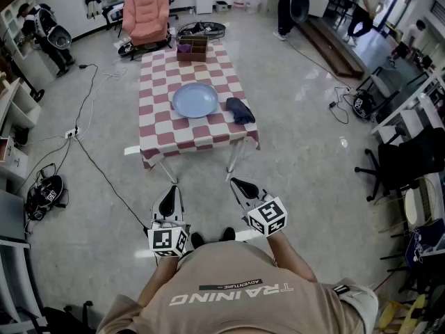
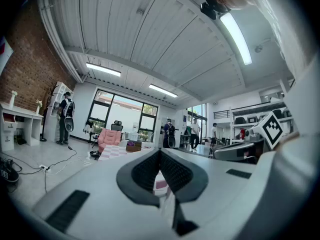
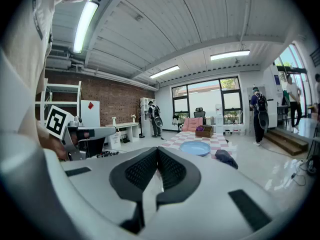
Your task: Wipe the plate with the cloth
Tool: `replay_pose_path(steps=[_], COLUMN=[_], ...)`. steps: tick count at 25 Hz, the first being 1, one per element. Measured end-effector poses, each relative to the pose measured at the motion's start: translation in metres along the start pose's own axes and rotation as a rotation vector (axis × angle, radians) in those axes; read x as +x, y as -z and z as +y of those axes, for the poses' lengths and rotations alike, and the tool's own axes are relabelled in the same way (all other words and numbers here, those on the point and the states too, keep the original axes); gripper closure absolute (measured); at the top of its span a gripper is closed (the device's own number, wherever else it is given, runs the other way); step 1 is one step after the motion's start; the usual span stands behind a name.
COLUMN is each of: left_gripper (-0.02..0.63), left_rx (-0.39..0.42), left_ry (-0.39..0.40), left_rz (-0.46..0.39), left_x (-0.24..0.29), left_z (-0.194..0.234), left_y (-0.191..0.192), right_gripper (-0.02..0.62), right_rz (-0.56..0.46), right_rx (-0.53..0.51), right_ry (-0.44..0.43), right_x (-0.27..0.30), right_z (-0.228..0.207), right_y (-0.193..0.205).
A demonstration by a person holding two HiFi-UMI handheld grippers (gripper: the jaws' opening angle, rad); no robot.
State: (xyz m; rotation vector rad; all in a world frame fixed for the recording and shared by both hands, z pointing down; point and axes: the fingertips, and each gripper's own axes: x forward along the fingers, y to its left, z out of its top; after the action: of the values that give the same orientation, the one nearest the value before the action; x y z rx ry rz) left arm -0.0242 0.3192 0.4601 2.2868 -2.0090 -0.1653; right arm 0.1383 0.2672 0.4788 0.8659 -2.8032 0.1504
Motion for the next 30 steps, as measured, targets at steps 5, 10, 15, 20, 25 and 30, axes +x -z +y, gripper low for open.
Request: replay_pose_path(steps=[5,10,15,20,25,30], left_gripper=[0.592,0.591,0.591,0.591,0.592,0.592], left_rx=[0.008,0.011,0.01,0.002,0.004,0.003], left_ry=[0.014,0.027,0.051,0.077,0.099,0.142], left_rz=[0.013,0.013,0.01,0.011,0.011,0.043], left_x=[0.003,0.009,0.02,0.028,0.032,0.036], left_z=[0.001,0.001,0.001,0.006,0.021,0.037], left_y=[0.001,0.0,-0.004,-0.001,-0.001,0.008], right_gripper=[0.577,0.578,0.577,0.577,0.577,0.577], right_rz=[-0.005,-0.004,-0.021,-0.003,0.013,0.021], right_rx=[0.028,0.01,0.003,0.003,0.018,0.066], right_ry=[-0.004,-0.022,-0.035,-0.02,0.02,0.067], right_x=[0.002,0.005,0.011,0.023,0.034,0.044], right_z=[0.004,0.007,0.01,0.013,0.013,0.017], right_y=[0.005,0.004,0.001,0.004,0.006,0.006])
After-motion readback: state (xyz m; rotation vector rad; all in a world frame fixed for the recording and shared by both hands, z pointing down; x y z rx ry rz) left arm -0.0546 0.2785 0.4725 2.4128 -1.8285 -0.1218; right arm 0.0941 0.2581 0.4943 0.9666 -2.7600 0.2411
